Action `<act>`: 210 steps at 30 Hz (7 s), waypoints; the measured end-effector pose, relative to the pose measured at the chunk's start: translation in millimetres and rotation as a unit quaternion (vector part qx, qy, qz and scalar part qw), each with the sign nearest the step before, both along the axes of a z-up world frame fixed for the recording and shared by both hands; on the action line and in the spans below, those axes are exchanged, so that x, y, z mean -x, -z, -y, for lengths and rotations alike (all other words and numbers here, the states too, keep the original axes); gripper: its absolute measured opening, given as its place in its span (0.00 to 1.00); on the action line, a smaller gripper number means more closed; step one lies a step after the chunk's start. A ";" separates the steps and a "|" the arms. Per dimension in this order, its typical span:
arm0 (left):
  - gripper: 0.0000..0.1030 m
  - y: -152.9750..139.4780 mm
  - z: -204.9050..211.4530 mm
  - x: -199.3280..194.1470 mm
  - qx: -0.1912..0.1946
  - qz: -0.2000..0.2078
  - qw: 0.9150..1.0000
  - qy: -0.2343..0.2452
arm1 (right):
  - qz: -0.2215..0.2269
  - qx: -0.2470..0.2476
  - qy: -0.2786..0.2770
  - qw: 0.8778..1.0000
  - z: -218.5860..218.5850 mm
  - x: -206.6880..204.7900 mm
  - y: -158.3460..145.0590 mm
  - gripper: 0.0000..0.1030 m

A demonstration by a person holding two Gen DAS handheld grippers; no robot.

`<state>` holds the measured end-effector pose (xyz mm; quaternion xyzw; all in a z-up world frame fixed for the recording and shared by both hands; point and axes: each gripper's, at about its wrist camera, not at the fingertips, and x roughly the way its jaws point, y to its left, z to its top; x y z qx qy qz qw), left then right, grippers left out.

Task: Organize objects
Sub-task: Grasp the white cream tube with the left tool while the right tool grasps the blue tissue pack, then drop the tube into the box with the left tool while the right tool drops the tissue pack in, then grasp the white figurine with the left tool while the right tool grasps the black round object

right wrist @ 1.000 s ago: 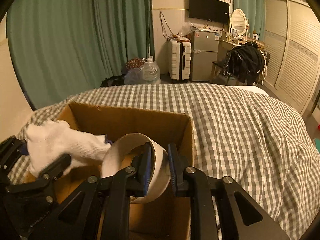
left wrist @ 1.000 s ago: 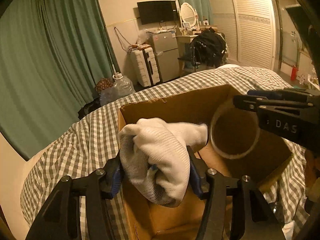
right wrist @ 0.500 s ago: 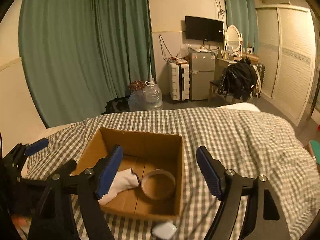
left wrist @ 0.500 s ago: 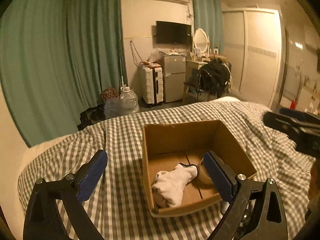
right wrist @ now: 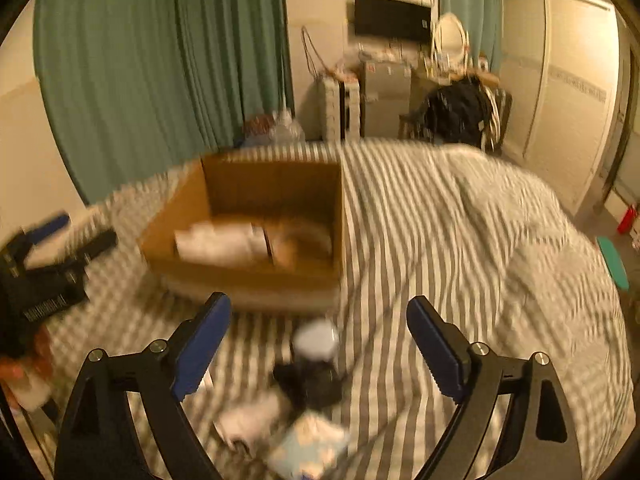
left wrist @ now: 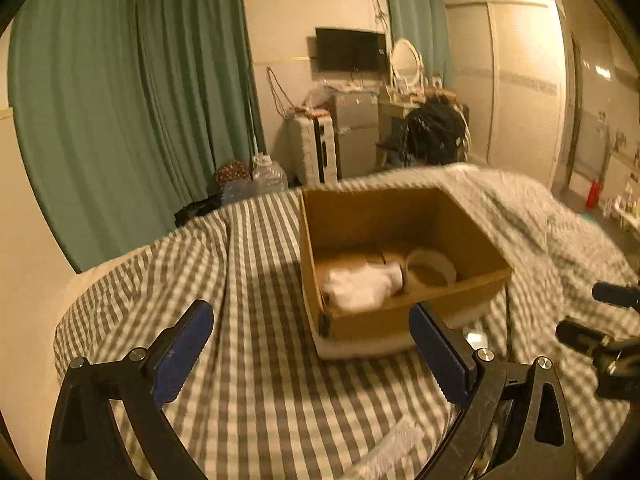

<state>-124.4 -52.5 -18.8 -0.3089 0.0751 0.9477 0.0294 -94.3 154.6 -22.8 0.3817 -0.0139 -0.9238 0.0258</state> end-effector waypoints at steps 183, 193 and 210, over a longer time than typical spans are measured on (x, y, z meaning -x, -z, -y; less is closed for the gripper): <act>0.56 85.8 -43.1 -77.1 -0.017 0.140 0.989 0.049 | 0.080 -0.059 -0.067 0.993 -4.2 -26.5 71.5 0.93; 0.56 95.9 -31.7 -55.7 -0.009 0.148 0.989 0.025 | 0.150 -0.047 -0.058 0.986 2.9 37.0 117.6 0.89; 0.56 87.3 -28.8 -61.8 -0.006 0.142 0.990 0.023 | 0.143 -0.096 -0.068 0.983 22.7 35.2 123.4 0.28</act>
